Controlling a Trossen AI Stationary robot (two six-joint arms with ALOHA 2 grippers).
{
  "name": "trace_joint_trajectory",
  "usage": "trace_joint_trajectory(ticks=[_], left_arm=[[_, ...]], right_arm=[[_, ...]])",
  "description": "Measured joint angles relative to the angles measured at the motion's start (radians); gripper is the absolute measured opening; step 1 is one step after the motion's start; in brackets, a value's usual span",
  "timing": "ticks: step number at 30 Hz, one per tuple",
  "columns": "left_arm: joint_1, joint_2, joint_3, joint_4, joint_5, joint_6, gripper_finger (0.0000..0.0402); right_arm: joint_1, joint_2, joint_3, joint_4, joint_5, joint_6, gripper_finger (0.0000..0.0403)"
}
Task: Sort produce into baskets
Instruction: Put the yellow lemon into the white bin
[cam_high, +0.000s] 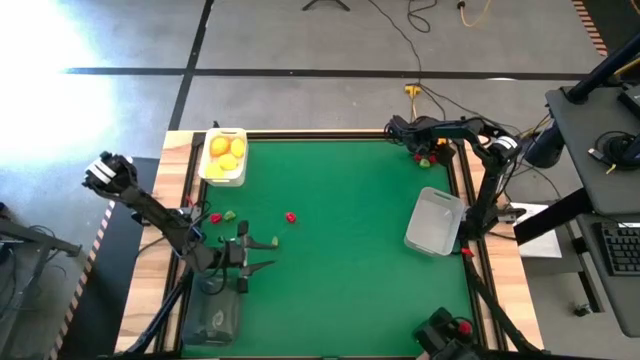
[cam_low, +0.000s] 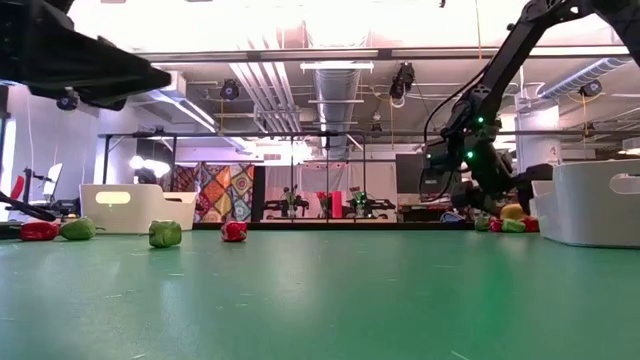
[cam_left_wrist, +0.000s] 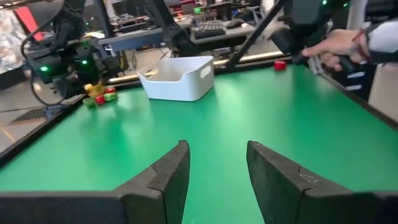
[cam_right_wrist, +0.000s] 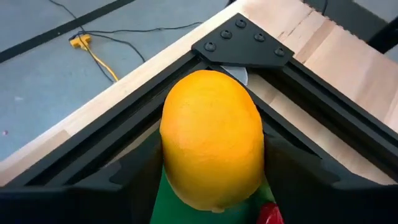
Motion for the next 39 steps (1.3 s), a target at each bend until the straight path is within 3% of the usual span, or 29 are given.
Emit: trace_joint_trajectory(ticks=[5,9,11,15,19,23,28,34,39], left_arm=[[-0.020,-0.081,-0.039,0.000,-0.001,-0.053,0.0130],[-0.032,-0.138,-0.042,0.003,0.000,-0.057,0.0122],[-0.046,-0.159,-0.040,0.007,0.001,-0.039,0.0118],[-0.067,-0.191,-0.026,0.046,0.001,0.062,0.0111],[-0.067,-0.218,-0.005,0.069,-0.008,0.138,0.0109],[-0.067,-0.239,0.025,0.072,-0.109,0.144,0.0109],[-0.066,-0.212,0.028,0.064,-0.130,0.069,0.0109],[-0.059,-0.153,0.035,0.066,-0.125,-0.034,0.0109],[0.053,-0.098,0.046,0.070,-0.133,-0.139,0.0109]], right_arm=[[0.068,-0.088,0.019,-0.051,0.101,-0.085,0.0229],[0.171,-0.195,0.042,-0.054,0.106,-0.337,0.0235],[0.284,-0.254,0.053,-0.024,0.091,-0.474,0.0235],[0.561,-0.310,0.043,0.079,-0.095,-0.738,0.0232],[0.833,-0.289,0.043,0.167,-0.188,-0.832,0.0231],[1.005,-0.200,0.040,0.255,-0.227,-0.860,0.0232],[1.118,-0.044,0.040,0.446,-0.287,-0.876,0.0233],[1.159,0.064,0.056,0.638,-0.309,-0.971,0.0255],[1.160,0.080,0.060,0.671,-0.321,-1.018,0.0292]])
